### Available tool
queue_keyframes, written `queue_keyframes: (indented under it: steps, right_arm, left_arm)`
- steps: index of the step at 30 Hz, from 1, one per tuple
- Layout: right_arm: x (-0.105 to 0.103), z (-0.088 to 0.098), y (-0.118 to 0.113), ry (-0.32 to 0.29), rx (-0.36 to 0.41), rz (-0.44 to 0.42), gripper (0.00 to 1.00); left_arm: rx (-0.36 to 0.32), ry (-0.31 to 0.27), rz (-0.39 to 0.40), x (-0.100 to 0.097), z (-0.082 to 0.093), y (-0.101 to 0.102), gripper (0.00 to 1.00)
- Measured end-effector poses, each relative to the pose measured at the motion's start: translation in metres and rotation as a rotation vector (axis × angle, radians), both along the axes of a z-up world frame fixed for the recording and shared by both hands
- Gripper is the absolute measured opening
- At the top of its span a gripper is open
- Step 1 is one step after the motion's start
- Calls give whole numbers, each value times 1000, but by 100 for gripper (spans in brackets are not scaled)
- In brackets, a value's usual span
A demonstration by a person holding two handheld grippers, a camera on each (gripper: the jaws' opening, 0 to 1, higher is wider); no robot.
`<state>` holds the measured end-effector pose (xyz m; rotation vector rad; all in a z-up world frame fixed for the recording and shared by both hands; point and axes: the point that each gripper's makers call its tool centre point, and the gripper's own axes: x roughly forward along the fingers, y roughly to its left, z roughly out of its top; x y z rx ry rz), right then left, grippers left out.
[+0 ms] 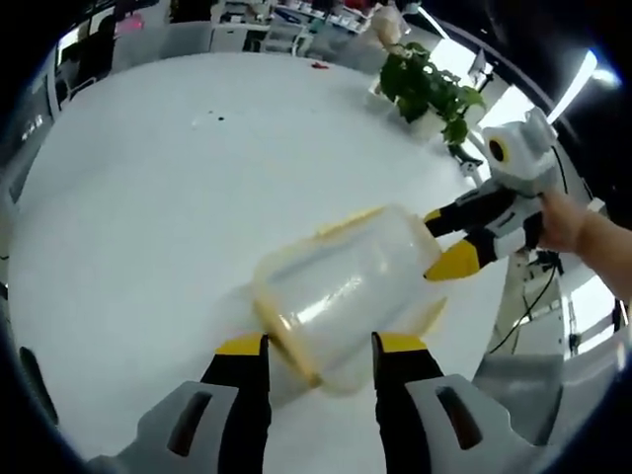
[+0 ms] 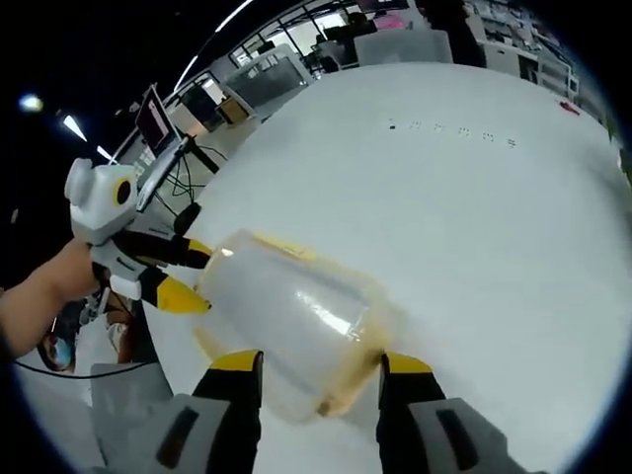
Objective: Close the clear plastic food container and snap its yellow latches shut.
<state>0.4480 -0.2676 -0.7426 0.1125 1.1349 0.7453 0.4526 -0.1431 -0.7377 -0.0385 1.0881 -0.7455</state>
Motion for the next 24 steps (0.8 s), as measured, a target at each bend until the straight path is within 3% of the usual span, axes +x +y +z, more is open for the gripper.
queue_keyframes:
  steps: [15, 16, 17, 18, 19, 24]
  right_arm:
    - [-1, -2, 2, 1, 22, -8, 41]
    - [-2, -3, 2, 13, 30, -9, 41]
    - [-25, -2, 13, 142, 79, 11, 39]
    - [-13, -10, 8, 31, 33, 28, 39]
    - [-17, -10, 12, 52, 36, 19, 38]
    - [-6, -2, 5, 33, 53, -9, 39]
  left_arm:
    - [-36, 25, 36, 0, -2, -2, 35]
    - [-39, 19, 58, 3, -2, 0, 34]
    - [-46, 23, 53, 2, -1, 0, 32]
    - [-113, 107, 58, -11, 2, -11, 31]
    - [-77, 55, 68, -1, -2, -2, 31]
    - [-67, 37, 61, -1, -1, 0, 31]
